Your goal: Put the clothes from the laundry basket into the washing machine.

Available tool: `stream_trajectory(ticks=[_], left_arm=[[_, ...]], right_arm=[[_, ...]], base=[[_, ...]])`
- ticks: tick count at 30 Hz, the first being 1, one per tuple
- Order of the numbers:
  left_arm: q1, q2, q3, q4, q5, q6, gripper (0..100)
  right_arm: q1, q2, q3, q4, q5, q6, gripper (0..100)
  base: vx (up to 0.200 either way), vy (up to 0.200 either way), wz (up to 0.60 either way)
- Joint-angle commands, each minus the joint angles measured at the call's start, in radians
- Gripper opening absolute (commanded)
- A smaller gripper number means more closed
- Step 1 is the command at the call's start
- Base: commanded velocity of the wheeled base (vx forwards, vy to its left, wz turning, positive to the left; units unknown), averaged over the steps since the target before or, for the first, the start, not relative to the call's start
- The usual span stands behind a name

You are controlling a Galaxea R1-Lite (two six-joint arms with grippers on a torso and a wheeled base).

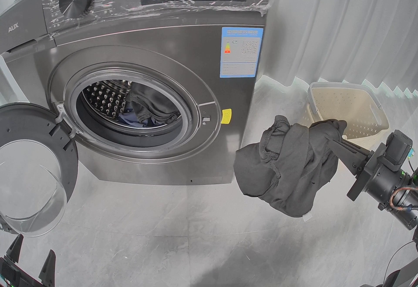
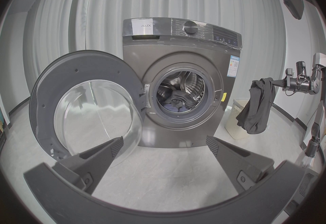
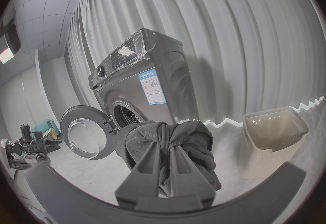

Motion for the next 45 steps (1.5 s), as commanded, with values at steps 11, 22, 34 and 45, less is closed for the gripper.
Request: stream_trajectory(ticks=[11,22,34,45], left_arm=[[0.0,-0.018,0.015,0.0,0.0,-0.001,100],[0.0,-0.018,0.015,0.0,0.002,-0.001,100],[0.0,-0.018,0.015,0.0,0.003,-0.002,100],[0.0,-0.018,0.015,0.0,0.003,-0.002,100]], right_arm=[[-0.005,0.001,0.002,0.002,0.0,0.0,0],[-0.005,0.001,0.002,0.003,0.0,0.0,0],[-0.005,0.001,0.0,0.002,0.0,0.0,0],[-0.005,0.003,0.0,0.005,0.0,0.0,0]], base=[[-0.036,0.055,0.0],[-0.073,0.0,0.0],[0.0,0.167,0.0],[0.0,0.2,0.0]])
